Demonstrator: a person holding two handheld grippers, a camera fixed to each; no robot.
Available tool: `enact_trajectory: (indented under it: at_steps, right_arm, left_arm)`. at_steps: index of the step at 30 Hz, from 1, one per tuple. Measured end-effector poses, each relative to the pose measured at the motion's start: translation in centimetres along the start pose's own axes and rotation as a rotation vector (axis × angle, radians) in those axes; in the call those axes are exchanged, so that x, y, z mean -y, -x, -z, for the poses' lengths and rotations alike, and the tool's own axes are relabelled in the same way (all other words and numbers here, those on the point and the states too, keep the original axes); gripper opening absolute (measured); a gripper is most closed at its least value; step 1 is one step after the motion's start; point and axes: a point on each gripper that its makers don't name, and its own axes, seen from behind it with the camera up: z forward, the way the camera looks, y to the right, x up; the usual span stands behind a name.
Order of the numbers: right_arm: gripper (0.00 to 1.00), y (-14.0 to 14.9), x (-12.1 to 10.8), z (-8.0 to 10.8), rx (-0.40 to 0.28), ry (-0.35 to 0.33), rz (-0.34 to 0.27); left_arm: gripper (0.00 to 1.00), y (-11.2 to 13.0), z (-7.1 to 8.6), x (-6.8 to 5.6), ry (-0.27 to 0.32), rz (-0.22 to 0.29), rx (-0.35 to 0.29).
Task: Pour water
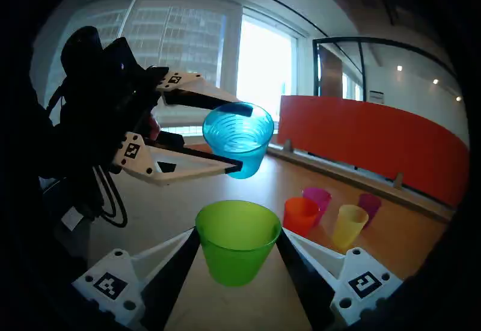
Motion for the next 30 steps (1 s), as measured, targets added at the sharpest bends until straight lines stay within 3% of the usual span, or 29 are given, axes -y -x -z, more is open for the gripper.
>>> enact_trajectory:
  at_steps: [30]
  right_arm:
    - [0.93,0.0,-0.3,-0.4,0.003,0.001,-0.002]
  left_arm:
    - [0.87,-0.5,-1.3,-0.1,0.021,-0.132,-0.007]
